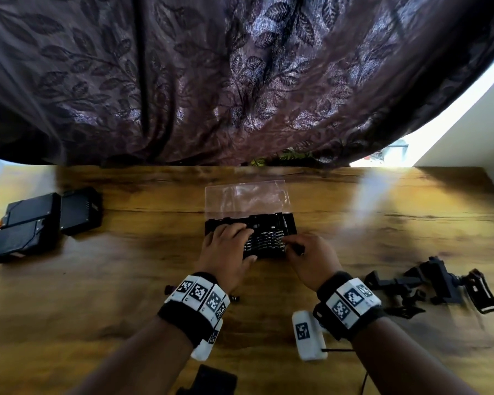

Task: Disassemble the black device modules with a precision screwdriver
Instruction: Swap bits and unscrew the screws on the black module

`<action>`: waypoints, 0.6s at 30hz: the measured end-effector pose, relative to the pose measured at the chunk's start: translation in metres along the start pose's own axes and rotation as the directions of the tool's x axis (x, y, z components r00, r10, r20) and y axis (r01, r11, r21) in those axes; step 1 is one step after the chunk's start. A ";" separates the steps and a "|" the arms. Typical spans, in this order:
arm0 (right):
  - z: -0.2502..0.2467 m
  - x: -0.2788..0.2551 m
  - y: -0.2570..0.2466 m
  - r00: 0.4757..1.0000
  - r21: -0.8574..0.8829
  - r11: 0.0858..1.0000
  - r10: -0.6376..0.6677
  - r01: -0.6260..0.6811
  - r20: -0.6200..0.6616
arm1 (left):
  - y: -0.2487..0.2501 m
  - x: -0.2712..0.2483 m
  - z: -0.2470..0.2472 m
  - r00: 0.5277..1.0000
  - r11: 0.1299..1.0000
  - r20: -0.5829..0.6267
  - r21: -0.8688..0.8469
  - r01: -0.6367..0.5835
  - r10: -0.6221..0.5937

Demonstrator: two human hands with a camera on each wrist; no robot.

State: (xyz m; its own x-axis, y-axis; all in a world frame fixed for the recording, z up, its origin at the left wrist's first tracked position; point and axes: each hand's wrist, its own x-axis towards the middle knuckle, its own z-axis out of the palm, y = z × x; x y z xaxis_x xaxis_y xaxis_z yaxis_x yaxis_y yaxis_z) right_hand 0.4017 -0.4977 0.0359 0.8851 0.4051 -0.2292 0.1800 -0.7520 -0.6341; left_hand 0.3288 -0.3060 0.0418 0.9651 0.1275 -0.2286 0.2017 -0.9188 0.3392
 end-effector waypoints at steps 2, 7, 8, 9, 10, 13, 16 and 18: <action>0.000 0.002 0.001 1.000 0.000 1.000 -0.006 0.006 0.013 | 0.002 0.003 0.002 1.000 1.000 -0.003 -0.006 0.014 -0.014; 0.000 0.006 0.003 0.999 -0.006 1.000 -0.026 0.026 0.023 | 0.003 0.012 0.004 0.999 0.999 -0.009 -0.006 0.031 -0.031; -0.001 0.006 0.003 0.999 -0.010 0.999 -0.037 0.037 0.017 | 0.003 0.014 0.005 0.999 0.999 -0.007 -0.005 0.032 -0.032; -0.002 0.006 0.003 0.999 -0.015 0.999 -0.052 0.052 0.006 | 0.002 0.016 0.005 1.000 1.000 -0.003 -0.006 0.029 -0.030; -0.003 0.006 0.003 0.998 -0.018 0.998 -0.067 0.066 -0.005 | 0.002 0.018 0.007 1.000 1.000 0.004 -0.010 0.024 -0.024; -0.005 0.006 0.003 0.998 -0.014 0.998 -0.069 0.069 -0.006 | -0.001 0.021 0.010 1.000 1.000 0.012 -0.030 -0.005 0.005; -0.003 0.008 0.003 0.998 -0.027 0.998 -0.056 0.057 0.020 | -0.001 0.023 0.013 1.000 0.999 -0.006 -0.045 -0.017 0.017; -0.001 0.008 0.003 0.999 -0.019 0.999 -0.047 0.047 0.017 | -0.001 0.024 0.014 1.000 0.998 -0.015 -0.056 -0.018 0.017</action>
State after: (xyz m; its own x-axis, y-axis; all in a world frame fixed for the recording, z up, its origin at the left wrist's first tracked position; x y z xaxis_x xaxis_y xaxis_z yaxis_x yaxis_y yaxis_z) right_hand 0.4097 -0.4978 0.0329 0.8683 0.4487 -0.2114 0.2297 -0.7415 -0.6303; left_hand 0.3492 -0.3069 0.0235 0.9708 0.1169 -0.2094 0.1932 -0.8987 0.3938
